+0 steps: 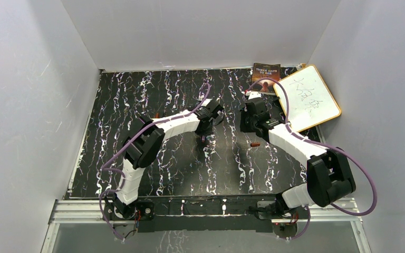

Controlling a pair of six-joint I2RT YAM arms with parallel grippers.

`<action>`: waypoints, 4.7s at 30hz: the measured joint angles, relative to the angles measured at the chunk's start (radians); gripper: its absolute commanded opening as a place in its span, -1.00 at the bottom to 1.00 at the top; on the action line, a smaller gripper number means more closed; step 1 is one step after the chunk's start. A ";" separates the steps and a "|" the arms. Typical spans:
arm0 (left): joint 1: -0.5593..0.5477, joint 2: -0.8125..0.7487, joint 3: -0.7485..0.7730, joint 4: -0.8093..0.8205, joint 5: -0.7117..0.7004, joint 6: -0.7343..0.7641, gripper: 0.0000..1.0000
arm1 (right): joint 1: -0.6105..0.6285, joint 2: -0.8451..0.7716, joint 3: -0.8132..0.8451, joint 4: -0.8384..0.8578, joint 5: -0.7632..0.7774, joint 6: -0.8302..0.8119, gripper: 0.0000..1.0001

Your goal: Insert the pens into the pen caps

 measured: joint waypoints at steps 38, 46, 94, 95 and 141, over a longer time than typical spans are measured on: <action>0.019 -0.571 -0.596 0.842 0.643 0.226 -1.00 | -0.067 -0.322 -0.238 0.421 -0.579 0.304 0.17; 0.026 -0.571 -0.600 0.887 0.702 0.210 -1.00 | -0.040 -0.303 -0.188 0.474 -0.590 0.322 -0.15; 0.024 -0.604 -0.595 0.986 0.691 0.150 -0.47 | -0.008 -0.309 -0.116 0.414 -0.533 0.309 -1.00; 0.024 -0.604 -0.595 0.986 0.692 0.147 -0.51 | -0.007 -0.309 -0.116 0.414 -0.532 0.310 -1.00; 0.227 -0.742 -0.678 0.823 0.667 0.201 -1.00 | -0.181 -0.329 -0.251 -0.110 0.043 0.555 -1.00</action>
